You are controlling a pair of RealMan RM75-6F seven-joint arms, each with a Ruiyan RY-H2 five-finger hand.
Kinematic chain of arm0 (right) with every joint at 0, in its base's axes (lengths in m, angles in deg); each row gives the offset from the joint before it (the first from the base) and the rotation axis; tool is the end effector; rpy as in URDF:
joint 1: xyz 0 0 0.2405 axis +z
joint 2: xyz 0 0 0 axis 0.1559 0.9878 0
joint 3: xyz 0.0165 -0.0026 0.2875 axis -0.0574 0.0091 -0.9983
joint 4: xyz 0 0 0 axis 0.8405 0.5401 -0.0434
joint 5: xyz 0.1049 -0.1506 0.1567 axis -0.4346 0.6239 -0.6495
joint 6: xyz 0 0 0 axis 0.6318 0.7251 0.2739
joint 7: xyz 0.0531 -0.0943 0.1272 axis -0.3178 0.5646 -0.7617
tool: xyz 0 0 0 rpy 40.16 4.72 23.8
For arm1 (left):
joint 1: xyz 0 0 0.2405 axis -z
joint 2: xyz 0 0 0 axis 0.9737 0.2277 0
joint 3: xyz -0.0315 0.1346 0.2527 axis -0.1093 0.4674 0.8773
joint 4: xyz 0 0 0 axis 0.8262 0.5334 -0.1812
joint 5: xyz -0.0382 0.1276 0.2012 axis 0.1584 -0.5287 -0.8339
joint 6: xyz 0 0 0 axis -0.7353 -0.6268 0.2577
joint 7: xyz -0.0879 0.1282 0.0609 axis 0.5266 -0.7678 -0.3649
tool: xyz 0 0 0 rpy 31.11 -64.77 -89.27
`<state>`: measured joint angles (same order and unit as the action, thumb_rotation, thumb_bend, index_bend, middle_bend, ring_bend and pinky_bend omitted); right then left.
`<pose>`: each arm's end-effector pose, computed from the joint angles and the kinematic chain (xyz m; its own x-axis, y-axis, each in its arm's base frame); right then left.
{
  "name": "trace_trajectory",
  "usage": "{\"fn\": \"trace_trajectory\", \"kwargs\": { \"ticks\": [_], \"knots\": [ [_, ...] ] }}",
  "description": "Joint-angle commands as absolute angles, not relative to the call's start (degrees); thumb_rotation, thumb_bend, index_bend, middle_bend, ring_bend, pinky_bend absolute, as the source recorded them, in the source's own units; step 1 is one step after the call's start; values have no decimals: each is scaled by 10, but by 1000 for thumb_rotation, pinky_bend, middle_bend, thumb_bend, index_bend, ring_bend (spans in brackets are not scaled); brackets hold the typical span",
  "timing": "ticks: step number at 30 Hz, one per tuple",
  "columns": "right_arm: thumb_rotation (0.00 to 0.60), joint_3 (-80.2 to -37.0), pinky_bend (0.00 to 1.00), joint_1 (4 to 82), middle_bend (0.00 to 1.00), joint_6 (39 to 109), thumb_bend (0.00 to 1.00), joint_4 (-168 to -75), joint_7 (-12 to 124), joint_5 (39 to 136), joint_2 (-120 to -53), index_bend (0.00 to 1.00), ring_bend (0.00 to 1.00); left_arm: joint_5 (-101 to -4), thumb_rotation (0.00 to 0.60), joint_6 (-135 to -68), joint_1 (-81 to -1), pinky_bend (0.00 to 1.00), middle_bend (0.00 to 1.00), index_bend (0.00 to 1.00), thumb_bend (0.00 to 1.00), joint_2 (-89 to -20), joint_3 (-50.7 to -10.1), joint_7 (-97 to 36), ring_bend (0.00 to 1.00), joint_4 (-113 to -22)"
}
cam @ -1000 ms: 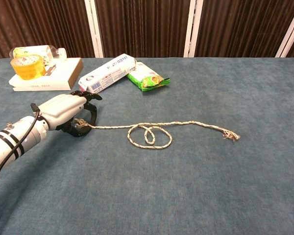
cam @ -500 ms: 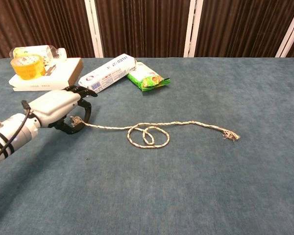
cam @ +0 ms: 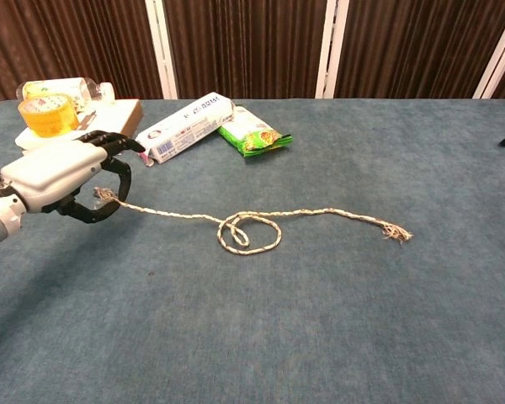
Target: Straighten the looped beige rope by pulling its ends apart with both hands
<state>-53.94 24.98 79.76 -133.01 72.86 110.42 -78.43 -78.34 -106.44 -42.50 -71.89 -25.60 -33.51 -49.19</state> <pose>-0.3165 -0.2828 0.0519 0.5810 -0.1056 0.8070 -0.8047 -0.2229 0.5502 -0.2511 0.3770 -0.0722 0.5368 0.0171 0.8435 0.7616 -0.4402 -0.4757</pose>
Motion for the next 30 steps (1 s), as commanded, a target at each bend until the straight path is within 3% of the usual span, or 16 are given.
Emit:
{"fn": "trace_trajectory", "kwargs": {
  "ticks": [1, 7, 14, 30],
  "knots": [
    [600, -562, 0, 287, 0, 755, 396, -1337, 767, 1068, -820, 366, 0, -785, 600, -1071, -431, 64, 107, 649, 447, -708, -255, -342, 0, -505],
    [600, -590, 0, 333, 0, 712, 389, -1321, 837, 1007, -877, 468, 0, -782, 600, -1077, -437, 64, 107, 650, 446, -693, -256, -344, 0, -521],
    [600, -606, 0, 378, 0, 675, 391, -1286, 904, 925, -948, 511, 0, -779, 600, -1079, -443, 64, 108, 650, 446, -680, -257, -338, 0, -523],
    [600, -596, 0, 421, 0, 674, 391, -1240, 954, 865, -1018, 575, 0, -777, 600, -1075, -446, 63, 107, 650, 446, -666, -260, -323, 0, -523]
  ]
}}
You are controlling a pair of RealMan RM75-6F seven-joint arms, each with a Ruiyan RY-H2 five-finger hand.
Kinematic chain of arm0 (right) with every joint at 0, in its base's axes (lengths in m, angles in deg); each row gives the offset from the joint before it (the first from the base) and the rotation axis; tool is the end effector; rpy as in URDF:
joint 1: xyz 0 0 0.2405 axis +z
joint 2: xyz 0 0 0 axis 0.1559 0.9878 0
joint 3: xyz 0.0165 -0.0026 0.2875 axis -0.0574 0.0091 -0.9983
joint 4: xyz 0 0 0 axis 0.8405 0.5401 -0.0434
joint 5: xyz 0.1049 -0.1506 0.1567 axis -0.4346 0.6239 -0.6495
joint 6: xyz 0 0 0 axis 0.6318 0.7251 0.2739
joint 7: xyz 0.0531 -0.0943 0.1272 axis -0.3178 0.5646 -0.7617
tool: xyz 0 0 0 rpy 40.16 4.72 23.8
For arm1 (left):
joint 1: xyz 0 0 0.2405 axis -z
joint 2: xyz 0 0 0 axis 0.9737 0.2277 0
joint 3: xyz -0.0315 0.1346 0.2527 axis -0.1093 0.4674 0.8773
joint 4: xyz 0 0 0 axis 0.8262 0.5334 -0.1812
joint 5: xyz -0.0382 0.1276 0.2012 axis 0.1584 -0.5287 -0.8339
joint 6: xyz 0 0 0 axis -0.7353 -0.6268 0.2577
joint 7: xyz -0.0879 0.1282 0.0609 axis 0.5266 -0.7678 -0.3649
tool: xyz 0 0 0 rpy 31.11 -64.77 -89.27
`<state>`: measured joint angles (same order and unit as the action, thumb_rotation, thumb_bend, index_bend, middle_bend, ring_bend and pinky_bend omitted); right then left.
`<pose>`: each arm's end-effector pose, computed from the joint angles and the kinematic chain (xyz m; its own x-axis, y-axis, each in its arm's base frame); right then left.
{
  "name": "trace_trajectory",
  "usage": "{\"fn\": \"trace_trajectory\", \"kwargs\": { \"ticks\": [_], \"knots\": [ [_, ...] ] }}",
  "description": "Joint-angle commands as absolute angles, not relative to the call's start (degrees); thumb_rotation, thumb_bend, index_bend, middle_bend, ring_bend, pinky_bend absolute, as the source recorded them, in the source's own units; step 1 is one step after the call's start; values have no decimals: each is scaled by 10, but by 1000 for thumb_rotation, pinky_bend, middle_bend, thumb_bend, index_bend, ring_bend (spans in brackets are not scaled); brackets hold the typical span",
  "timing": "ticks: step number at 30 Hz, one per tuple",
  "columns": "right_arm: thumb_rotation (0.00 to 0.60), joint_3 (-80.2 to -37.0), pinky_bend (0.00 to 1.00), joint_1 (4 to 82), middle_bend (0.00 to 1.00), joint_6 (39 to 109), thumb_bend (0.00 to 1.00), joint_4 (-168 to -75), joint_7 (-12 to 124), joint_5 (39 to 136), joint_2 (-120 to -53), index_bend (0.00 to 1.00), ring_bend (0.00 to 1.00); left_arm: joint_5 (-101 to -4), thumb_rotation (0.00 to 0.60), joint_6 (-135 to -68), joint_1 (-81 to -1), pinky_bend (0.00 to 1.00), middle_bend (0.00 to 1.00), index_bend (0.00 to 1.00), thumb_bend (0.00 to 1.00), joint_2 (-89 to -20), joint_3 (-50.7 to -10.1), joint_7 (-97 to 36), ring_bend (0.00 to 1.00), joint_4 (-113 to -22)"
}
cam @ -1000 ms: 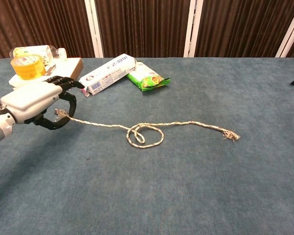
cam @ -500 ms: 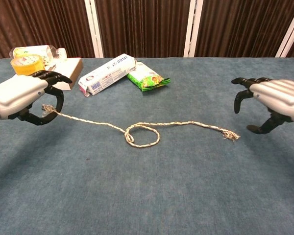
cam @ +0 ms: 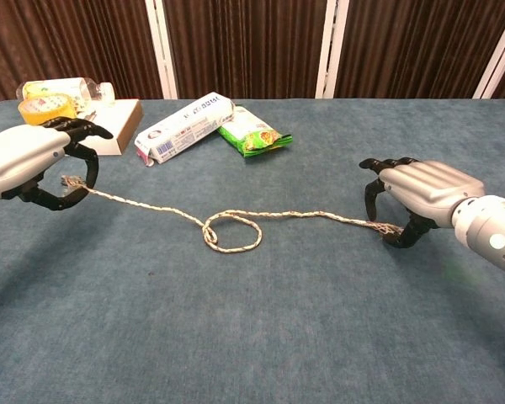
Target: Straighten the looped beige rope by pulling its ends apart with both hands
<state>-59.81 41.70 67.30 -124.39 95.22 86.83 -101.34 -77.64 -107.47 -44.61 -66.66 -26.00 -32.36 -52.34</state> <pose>-0.2224 -0.3611 -0.0937 0.6086 -0.2427 0.7555 -0.7913 -0.2572 0.5548 -0.2743 0.3769 -0.0363 0.5339 0.0078 0.8455 0.7804 -0.3895 -0.4892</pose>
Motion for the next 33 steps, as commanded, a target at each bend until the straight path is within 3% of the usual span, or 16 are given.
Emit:
{"fn": "trace_trajectory", "kwargs": {
  "ticks": [1, 14, 33],
  "knots": [
    [600, -596, 0, 423, 0, 674, 391, -1237, 956, 864, -1020, 577, 0, -777, 600, -1075, -446, 63, 107, 651, 446, -666, -260, -323, 0, -524],
    [600, -603, 0, 451, 4, 668, 442, -1198, 966, 827, -1049, 623, 0, -775, 600, -1068, -444, 63, 106, 651, 445, -667, -262, -323, 0, -519],
    [600, -593, 0, 453, 116, 689, 586, -1199, 952, 828, -1026, 783, 0, -773, 600, -1069, -445, 63, 106, 653, 443, -664, -264, -325, 0, -516]
  ]
}}
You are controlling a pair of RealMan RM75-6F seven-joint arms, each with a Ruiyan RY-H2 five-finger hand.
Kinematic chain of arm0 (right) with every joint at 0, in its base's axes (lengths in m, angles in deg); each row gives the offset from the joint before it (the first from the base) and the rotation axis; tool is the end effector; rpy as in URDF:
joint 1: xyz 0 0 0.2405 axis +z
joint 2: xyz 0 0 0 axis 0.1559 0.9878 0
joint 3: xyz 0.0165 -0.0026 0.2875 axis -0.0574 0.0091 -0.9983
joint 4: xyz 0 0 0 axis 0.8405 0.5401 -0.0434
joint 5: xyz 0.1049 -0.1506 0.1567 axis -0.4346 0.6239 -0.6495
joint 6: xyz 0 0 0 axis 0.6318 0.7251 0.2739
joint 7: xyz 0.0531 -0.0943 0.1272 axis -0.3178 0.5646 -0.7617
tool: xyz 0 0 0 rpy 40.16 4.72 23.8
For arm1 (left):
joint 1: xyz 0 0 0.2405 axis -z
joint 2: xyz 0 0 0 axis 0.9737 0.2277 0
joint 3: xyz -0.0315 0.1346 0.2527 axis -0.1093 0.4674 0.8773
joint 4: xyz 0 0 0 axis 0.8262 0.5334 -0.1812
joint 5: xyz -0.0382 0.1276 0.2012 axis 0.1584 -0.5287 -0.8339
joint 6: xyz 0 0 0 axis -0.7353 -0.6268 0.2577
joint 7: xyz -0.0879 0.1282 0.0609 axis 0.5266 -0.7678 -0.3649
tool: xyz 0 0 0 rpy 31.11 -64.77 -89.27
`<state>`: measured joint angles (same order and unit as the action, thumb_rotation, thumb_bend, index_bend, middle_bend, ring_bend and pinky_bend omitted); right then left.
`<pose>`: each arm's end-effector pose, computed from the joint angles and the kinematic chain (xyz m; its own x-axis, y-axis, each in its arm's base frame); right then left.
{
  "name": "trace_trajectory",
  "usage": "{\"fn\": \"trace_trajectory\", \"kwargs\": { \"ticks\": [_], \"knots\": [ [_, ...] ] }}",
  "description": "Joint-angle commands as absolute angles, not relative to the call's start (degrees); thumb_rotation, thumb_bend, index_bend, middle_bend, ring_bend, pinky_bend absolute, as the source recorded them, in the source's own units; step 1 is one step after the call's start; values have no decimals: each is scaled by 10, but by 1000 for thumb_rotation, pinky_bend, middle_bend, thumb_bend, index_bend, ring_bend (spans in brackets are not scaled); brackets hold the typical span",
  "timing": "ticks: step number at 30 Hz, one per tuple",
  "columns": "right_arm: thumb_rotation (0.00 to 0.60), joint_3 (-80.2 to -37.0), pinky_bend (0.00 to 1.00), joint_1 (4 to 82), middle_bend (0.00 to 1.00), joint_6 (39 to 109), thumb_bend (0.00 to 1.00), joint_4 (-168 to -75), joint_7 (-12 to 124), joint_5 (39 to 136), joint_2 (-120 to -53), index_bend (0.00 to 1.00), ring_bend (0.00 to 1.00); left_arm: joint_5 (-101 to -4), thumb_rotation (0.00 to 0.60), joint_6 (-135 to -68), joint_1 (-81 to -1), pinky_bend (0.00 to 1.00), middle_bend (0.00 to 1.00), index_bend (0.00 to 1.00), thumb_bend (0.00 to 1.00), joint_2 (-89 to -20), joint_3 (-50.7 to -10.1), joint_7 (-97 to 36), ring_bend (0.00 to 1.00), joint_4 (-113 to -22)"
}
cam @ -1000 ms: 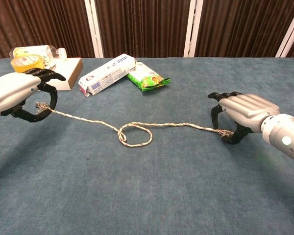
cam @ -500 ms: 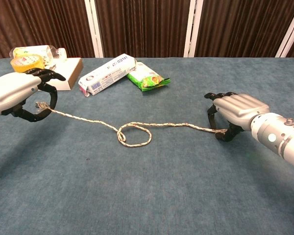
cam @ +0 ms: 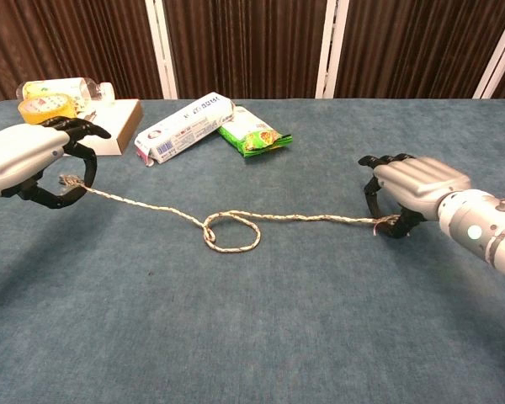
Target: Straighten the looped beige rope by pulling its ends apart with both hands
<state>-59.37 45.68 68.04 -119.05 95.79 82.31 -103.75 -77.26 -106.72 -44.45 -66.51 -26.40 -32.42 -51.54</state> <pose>-0.2231 -0.3825 -0.1000 0.6320 -0.2320 0.7394 -0.7745 -0.2226 0.5922 -0.2781 0.3817 -0.0333 0.5459 0.0076 0.8378 0.7773 -0.3779 -0.5030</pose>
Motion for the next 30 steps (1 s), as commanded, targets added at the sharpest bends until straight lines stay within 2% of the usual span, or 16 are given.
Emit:
{"fn": "trace_trajectory", "kwargs": {
  "ticks": [1, 10, 16, 23, 30],
  "knots": [
    [600, -593, 0, 450, 120, 693, 590, -1203, 948, 831, -1020, 788, 0, -773, 600, -1070, -446, 63, 106, 653, 443, -662, -264, -325, 0, -516],
    [600, -585, 0, 409, 127, 729, 592, -1237, 888, 856, -928, 793, 0, -774, 600, -1075, -463, 63, 106, 653, 444, -649, -252, -328, 0, -510],
    [600, -574, 0, 375, 127, 741, 591, -1220, 835, 869, -876, 793, 0, -767, 600, -1074, -479, 63, 106, 653, 444, -650, -244, -317, 0, -485],
    [600, -564, 0, 346, 127, 735, 592, -1188, 773, 878, -844, 794, 0, -766, 600, -1076, -488, 64, 106, 653, 445, -650, -242, -304, 0, -469],
    [600, -561, 0, 333, 127, 725, 592, -1153, 740, 878, -842, 794, 0, -766, 600, -1070, -493, 65, 107, 653, 444, -655, -238, -300, 0, -454]
  ]
}}
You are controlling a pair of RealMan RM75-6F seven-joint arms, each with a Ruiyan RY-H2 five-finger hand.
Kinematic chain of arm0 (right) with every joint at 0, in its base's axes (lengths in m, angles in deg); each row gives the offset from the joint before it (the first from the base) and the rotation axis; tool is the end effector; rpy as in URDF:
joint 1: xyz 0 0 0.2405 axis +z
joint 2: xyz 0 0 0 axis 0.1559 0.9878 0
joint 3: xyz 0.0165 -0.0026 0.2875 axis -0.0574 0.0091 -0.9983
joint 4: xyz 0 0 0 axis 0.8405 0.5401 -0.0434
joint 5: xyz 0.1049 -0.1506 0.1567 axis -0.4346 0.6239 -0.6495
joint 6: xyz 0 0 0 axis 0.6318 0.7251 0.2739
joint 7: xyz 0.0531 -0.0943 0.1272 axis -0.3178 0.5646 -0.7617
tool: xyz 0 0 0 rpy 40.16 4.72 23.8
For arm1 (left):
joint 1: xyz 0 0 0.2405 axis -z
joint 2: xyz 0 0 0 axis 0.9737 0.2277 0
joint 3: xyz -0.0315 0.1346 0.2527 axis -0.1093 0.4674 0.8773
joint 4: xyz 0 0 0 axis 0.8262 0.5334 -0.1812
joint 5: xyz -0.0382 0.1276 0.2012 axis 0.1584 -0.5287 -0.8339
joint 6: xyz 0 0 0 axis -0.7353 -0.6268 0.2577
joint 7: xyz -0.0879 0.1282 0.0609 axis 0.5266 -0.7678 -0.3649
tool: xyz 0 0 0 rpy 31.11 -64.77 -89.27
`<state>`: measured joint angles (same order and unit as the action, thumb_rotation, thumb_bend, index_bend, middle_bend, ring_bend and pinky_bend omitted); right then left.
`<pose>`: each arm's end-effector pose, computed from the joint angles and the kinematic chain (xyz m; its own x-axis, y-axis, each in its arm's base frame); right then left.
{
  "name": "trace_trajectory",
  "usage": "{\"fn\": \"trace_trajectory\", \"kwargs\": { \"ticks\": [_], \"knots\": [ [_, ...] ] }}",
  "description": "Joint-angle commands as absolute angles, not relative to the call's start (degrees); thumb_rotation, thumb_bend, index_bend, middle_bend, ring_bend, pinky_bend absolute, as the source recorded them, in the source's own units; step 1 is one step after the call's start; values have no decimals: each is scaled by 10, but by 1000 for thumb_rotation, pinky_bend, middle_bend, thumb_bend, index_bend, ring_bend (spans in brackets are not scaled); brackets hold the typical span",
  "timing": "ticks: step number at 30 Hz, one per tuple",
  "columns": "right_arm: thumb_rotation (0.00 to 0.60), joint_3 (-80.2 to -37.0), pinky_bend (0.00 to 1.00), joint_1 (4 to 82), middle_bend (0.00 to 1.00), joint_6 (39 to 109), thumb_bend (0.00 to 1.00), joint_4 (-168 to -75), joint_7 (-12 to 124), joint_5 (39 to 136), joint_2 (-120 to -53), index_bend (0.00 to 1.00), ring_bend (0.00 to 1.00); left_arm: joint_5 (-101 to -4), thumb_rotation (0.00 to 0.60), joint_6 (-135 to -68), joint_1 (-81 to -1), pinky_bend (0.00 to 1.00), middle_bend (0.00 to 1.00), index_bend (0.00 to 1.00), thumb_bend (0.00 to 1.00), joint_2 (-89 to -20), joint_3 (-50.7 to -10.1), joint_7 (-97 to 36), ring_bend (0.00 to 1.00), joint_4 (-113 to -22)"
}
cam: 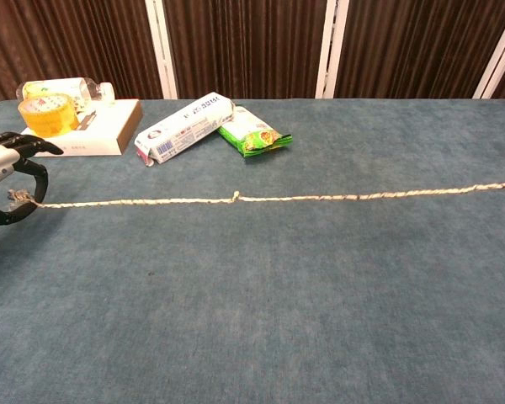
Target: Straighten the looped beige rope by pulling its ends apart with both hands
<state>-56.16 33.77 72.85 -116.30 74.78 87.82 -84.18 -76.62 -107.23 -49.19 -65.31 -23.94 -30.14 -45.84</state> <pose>-0.3810 -0.3620 0.0655 0.6225 -0.1648 0.7651 -0.7668 0.0672 0.6384 -0.3406 0.3623 -0.0122 0.6102 0.0443 0.7910 0.7657 -0.2893 -0.5745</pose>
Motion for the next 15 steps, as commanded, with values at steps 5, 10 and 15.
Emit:
{"fn": "trace_trajectory", "kwargs": {
  "ticks": [5, 10, 15],
  "knots": [
    [600, -559, 0, 326, 127, 715, 591, -1127, 726, 879, -846, 794, 0, -764, 600, -1066, -498, 65, 107, 653, 442, -659, -237, -292, 0, -440],
    [600, -557, 0, 323, 127, 704, 592, -1105, 719, 879, -856, 794, 0, -765, 600, -1058, -500, 65, 107, 653, 443, -667, -233, -281, 0, -425],
    [600, -555, 0, 323, 127, 693, 592, -1087, 720, 881, -868, 794, 0, -769, 600, -1050, -497, 65, 108, 652, 445, -678, -231, -271, 0, -410]
  ]
}}
